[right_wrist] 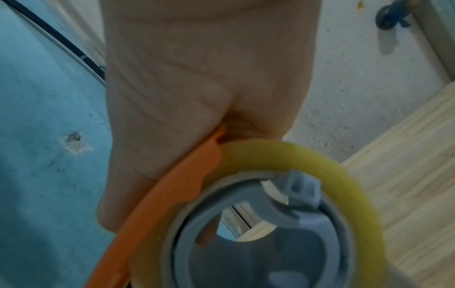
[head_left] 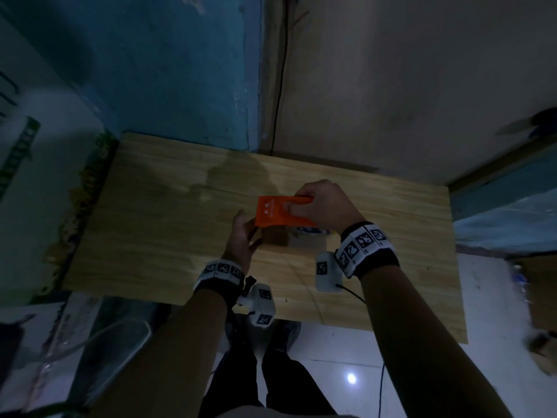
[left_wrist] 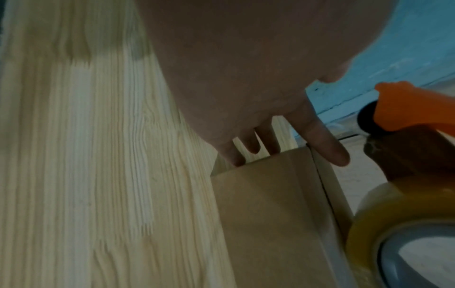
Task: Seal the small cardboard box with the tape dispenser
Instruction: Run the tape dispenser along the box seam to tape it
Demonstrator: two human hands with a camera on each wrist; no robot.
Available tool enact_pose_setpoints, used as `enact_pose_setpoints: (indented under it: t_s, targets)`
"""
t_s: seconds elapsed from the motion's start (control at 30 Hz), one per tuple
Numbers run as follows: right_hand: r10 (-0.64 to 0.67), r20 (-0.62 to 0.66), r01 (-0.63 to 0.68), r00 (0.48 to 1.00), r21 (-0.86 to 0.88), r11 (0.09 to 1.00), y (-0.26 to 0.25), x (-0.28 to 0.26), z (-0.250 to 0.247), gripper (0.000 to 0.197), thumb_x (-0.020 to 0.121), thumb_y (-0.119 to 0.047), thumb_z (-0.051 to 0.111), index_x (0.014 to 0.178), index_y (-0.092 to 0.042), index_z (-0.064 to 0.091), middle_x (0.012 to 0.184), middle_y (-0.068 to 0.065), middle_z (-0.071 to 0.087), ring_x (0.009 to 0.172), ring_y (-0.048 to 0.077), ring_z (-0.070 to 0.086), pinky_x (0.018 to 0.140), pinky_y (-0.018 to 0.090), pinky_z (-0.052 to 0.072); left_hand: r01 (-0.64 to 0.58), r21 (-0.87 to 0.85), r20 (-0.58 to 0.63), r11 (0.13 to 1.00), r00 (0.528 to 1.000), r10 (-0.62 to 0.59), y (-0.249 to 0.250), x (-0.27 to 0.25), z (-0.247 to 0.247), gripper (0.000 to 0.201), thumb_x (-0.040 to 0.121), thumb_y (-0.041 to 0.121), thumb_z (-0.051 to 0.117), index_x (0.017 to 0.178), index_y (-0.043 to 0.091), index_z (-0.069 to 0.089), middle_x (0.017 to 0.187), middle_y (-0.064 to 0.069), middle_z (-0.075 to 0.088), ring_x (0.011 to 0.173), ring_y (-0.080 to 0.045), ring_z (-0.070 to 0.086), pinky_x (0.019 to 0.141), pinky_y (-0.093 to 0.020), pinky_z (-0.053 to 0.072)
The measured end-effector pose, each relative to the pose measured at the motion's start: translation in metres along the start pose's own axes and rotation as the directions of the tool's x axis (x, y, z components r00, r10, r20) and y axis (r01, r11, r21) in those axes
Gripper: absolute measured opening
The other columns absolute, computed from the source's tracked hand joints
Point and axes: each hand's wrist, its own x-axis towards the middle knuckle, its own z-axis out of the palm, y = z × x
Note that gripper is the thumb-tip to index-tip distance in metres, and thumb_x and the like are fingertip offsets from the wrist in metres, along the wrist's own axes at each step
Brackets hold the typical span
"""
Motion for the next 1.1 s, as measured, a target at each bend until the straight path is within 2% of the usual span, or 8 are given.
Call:
enact_pose_setpoints:
  t_s: [0.07,0.13,0.33,0.47,0.67,0.83,0.93,1.1]
  targets:
    - [-0.002,-0.004,0.002,1.0,-0.004,1.0,0.002,-0.001,0.001,0.034,0.082,-0.051,0.071,0.093,-0.019,0.074,0.088,-0.003,0.071,0.082,0.013,0.066,0.073,0.031,0.056,0.009,0.057,0.028,0.998,1.0,-0.01,0.002,-0.002,0.002,0.029,0.097,0.051,0.041,0.105,0.03,0.06,0.119,0.0,0.062,0.111,-0.017,0.055,0.101,-0.039,0.044]
    - [0.005,-0.007,-0.005,1.0,0.008,1.0,0.002,-0.002,0.002,0.035,0.082,-0.05,0.072,0.096,-0.018,0.074,0.09,-0.002,0.071,0.083,0.013,0.066,0.074,0.033,0.057,-0.007,0.105,0.024,0.994,1.0,0.005,0.003,-0.002,0.002,0.026,0.096,0.05,0.046,0.097,0.033,0.066,0.119,0.0,0.064,0.111,-0.017,0.056,0.098,-0.039,0.047]
    - [0.032,0.015,-0.032,0.999,0.044,0.998,0.004,-0.003,0.0,0.034,0.083,-0.051,0.071,0.098,-0.021,0.072,0.091,-0.004,0.069,0.081,0.01,0.064,0.07,0.029,0.055,-0.075,0.15,0.06,0.986,0.996,0.066,0.006,-0.008,0.003,0.014,0.095,0.029,0.057,0.09,0.032,0.069,0.098,0.006,0.068,0.089,-0.008,0.063,0.069,-0.026,0.049]
    - [0.042,0.016,-0.043,0.999,0.048,0.998,0.007,-0.003,0.002,0.029,0.083,-0.052,0.071,0.095,-0.025,0.07,0.086,-0.009,0.066,0.077,0.006,0.063,0.065,0.025,0.053,-0.165,0.24,0.066,0.957,0.986,0.153,0.004,-0.003,-0.002,0.019,0.093,0.017,0.061,0.088,0.03,0.075,0.097,-0.007,0.072,0.095,-0.031,0.066,0.081,-0.05,0.054]
    - [0.047,0.027,-0.048,0.999,0.028,0.998,0.009,-0.004,0.002,0.031,0.082,-0.058,0.068,0.095,-0.03,0.067,0.086,-0.008,0.067,0.073,0.009,0.064,0.059,0.025,0.049,-0.282,0.364,0.088,0.888,0.959,0.268,-0.001,0.003,-0.008,0.015,0.09,0.019,0.061,0.087,0.025,0.074,0.095,-0.011,0.073,0.09,-0.034,0.068,0.082,-0.057,0.054]
    - [0.039,0.035,-0.039,0.999,0.008,0.999,0.005,-0.002,0.0,0.035,0.082,-0.059,0.068,0.098,-0.027,0.069,0.078,-0.015,0.061,0.069,0.008,0.061,0.059,0.026,0.049,-0.359,0.601,0.106,0.714,0.922,0.373,0.004,-0.001,-0.006,0.018,0.095,0.012,0.052,0.097,0.006,0.069,0.091,-0.009,0.071,0.084,-0.028,0.067,0.076,-0.04,0.057]
    - [0.024,0.019,-0.023,1.0,-0.034,0.999,0.003,0.001,0.001,0.041,0.082,-0.059,0.067,0.1,-0.023,0.073,0.085,-0.009,0.064,0.082,0.012,0.063,0.069,0.029,0.054,-0.361,0.711,0.104,0.603,0.902,0.419,0.005,-0.003,-0.004,0.02,0.095,0.01,0.05,0.094,0.003,0.069,0.088,-0.008,0.068,0.078,-0.02,0.06,0.069,-0.026,0.043]
    - [0.035,-0.005,-0.035,0.999,-0.063,0.997,0.006,0.003,0.0,0.047,0.078,-0.068,0.063,0.093,-0.025,0.076,0.09,-0.004,0.07,0.085,0.014,0.065,0.076,0.036,0.058,-0.358,0.769,0.086,0.529,0.879,0.47,0.003,0.001,-0.004,0.02,0.093,0.005,0.05,0.082,-0.002,0.064,0.074,-0.008,0.059,0.067,-0.019,0.053,0.056,-0.022,0.034]
